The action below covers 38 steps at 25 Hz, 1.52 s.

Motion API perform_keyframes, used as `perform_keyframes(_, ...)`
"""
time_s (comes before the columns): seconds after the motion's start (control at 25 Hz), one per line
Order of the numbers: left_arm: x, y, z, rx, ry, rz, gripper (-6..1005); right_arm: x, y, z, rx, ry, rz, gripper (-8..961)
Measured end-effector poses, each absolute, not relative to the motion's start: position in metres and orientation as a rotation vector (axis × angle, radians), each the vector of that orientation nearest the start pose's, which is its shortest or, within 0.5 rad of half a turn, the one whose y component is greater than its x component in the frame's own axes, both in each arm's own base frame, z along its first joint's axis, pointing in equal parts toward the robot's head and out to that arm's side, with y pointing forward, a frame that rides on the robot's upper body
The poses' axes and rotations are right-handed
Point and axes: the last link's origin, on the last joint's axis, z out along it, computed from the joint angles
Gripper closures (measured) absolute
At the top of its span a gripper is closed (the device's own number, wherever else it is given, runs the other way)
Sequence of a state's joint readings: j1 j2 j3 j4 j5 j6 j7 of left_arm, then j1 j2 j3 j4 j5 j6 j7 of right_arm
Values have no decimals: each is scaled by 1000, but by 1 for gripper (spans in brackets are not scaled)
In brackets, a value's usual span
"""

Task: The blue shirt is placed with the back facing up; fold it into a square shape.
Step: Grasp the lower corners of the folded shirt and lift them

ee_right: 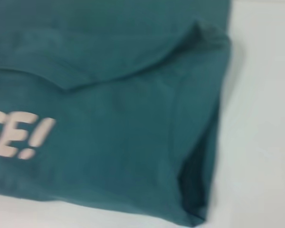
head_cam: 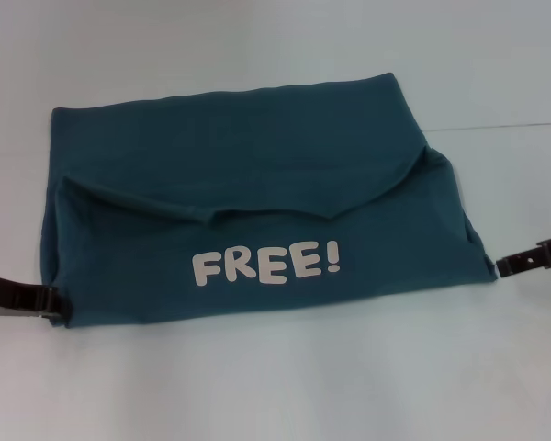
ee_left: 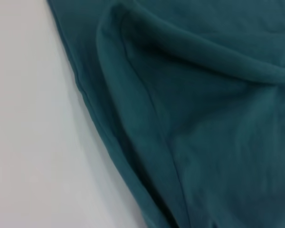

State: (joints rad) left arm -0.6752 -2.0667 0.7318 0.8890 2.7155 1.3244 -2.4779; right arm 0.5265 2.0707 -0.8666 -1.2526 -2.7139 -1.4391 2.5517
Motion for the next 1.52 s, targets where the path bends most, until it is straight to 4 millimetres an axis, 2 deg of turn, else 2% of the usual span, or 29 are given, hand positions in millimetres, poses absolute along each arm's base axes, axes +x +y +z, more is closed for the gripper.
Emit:
perform_keyframes(0.44, -291, 385, 35, -2165, -1518, 114, 913, 291, 373, 62, -2072, 1405, -139, 48)
perform_keyframes(0.88, -291, 385, 35, -2166, -1516, 114, 913, 293, 383, 52, -2052, 1405, -93, 83)
perform_keyframes(1.16, -291, 385, 34, -2166, -1514, 114, 913, 294, 387, 46, -2055, 1404, -116, 87)
perform_keyframes(1.52, -291, 385, 34, -2167, -1513, 115, 913, 293, 391, 38, -2059, 1369, -148, 138)
